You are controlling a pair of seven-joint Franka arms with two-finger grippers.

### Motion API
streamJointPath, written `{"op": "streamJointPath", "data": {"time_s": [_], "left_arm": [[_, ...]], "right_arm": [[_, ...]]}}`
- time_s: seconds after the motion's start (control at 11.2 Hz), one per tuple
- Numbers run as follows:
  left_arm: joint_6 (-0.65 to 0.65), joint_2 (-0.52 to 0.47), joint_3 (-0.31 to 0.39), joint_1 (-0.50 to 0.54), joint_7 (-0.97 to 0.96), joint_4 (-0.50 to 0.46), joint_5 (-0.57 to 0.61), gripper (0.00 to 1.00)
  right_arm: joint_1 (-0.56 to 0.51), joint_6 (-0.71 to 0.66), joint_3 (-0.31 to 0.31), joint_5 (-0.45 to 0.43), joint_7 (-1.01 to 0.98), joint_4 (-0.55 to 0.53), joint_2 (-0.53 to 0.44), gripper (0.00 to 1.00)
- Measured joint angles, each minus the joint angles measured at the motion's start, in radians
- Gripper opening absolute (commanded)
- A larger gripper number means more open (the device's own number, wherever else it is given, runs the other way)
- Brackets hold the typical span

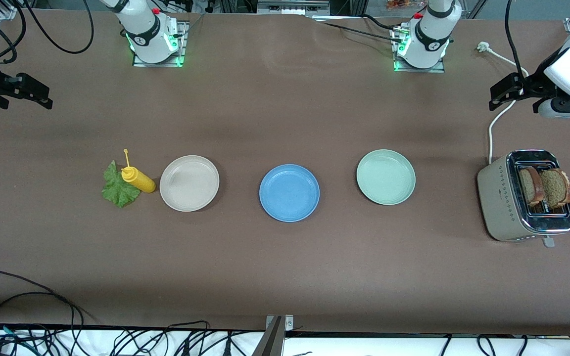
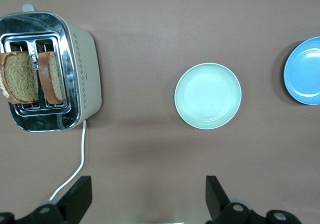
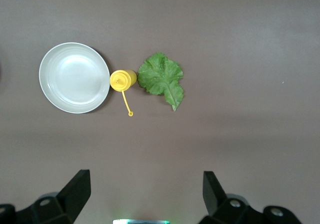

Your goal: Make sandwich in blue plate with both arms

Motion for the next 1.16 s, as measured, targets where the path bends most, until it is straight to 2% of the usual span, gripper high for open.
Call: {"op": "streamJointPath", "data": {"time_s": [1.16], "left_arm": [[0.012,0.0,0.0,0.0,0.0,-0.002,0.0,1.0]], "right_arm": [[0.0,0.0,0.0,0.0,0.0,0.001,0.0,1.0]]}}
